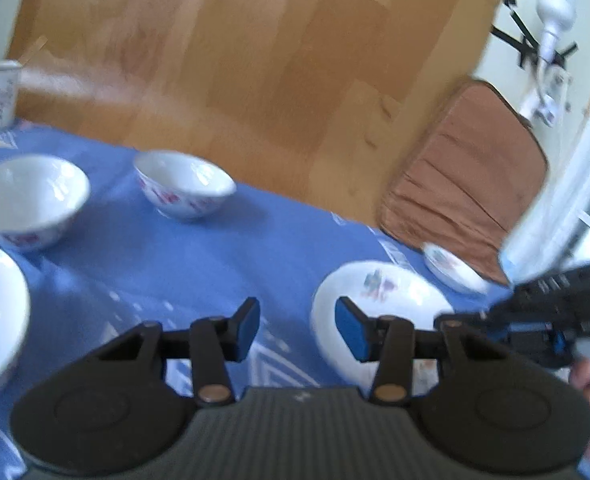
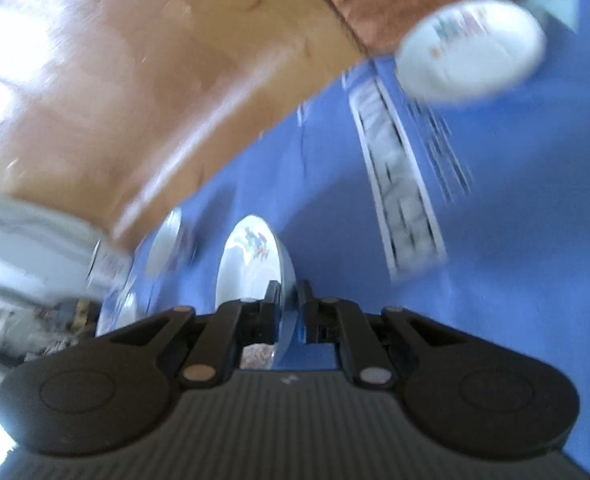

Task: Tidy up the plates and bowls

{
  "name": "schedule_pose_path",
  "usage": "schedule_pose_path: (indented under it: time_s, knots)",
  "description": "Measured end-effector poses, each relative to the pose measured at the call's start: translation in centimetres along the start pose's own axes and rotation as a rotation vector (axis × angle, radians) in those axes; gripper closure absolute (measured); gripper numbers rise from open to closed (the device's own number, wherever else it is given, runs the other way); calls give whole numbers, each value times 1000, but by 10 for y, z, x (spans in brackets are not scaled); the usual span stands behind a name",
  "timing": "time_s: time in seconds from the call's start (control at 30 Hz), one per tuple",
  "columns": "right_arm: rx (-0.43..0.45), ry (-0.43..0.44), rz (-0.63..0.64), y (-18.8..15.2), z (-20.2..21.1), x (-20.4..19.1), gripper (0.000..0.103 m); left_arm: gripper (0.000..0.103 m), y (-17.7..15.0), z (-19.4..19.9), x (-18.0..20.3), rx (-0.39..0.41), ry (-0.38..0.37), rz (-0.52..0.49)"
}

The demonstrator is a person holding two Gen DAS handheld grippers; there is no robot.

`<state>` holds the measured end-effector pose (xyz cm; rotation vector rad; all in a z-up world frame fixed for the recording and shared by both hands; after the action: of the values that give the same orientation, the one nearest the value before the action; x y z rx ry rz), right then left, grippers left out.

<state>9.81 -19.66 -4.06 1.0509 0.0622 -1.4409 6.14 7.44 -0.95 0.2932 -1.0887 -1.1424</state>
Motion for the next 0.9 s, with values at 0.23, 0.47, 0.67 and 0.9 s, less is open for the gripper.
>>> schedule_pose_path:
  time_s: [0.23,0.47,0.67,0.9]
  knots:
    - [-39,84,16,-65,44,0,92,63,-23,23,20,-190,55,-29]
    - [6,26,141,-83,42,-11,88,64,-32,37,23,-240,70,-14]
    - [92,-95,314,-85,41,-21,86,72,-32,32,28,-246,90,-6]
    - [99,-108,342,-88,36,-21,93,93,-33,33,25,-259,84,44]
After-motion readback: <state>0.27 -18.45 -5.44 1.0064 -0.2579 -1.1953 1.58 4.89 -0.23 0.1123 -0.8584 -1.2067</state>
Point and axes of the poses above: each gripper's, at about its wrist camera, not at the fingertips, and z roughly against the way its jaws point, x to its right, y to its top, the point moved 2 cm from there along -z, roughly the way its jaws point, and after that the axes turned 11 degrees about z, right-handed, at the moved point
